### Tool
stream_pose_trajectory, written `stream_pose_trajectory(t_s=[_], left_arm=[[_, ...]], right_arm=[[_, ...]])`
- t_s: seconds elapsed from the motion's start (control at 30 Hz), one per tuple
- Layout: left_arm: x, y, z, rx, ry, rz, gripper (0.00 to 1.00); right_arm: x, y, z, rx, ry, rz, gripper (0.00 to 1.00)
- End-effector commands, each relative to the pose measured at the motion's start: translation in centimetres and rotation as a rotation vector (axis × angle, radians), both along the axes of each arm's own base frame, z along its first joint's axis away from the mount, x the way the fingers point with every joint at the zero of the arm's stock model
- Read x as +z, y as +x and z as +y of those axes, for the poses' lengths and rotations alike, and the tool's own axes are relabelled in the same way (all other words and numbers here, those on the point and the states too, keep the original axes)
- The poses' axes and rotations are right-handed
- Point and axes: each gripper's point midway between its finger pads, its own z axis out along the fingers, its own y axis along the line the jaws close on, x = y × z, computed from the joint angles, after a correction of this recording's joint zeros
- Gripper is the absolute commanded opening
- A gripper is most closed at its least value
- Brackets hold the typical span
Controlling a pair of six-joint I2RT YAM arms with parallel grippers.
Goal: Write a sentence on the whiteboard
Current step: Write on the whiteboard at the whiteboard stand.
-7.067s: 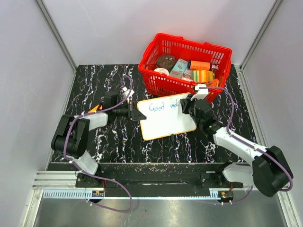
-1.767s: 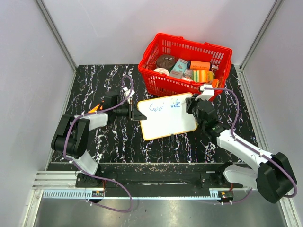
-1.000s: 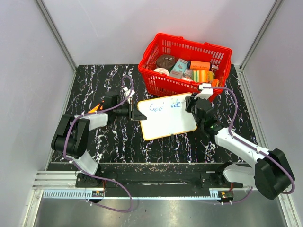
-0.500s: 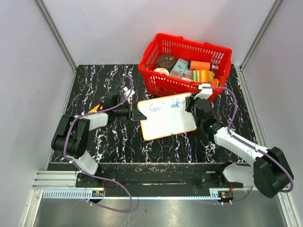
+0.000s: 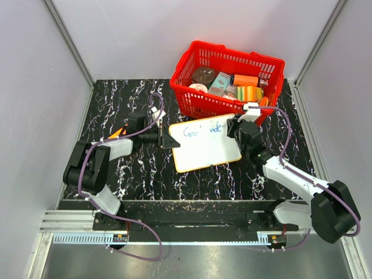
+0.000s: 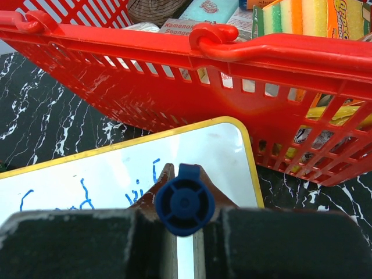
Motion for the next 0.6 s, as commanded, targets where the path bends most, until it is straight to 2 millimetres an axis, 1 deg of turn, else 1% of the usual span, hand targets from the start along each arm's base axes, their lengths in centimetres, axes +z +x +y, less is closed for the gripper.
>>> stream_pose_trajectory(t_s=[0.0,0.3,0.37,0.57], left_arm=[[-3.9,1.0,1.1,0.063,0.149,-0.035,0.00],[-3.9,1.0,1.1,0.064,0.150,-0.034,0.00],[-3.9,1.0,1.1,0.065,0.151,-0.034,0.00],[-4.0,1.1,1.1,0.065,0.151,-0.033,0.00]], right_arm=[[2.4,0.7,0.9,0.026,0.054,-0.054,0.00],[1.5,0.2,0.6,0.027,0.041,-0.027,0.00],[1.0,0.0,0.4,0.019,0.034,-0.017,0.00],[0.9,-0.2,-0.1,0.005,0.023,-0.016,0.00]])
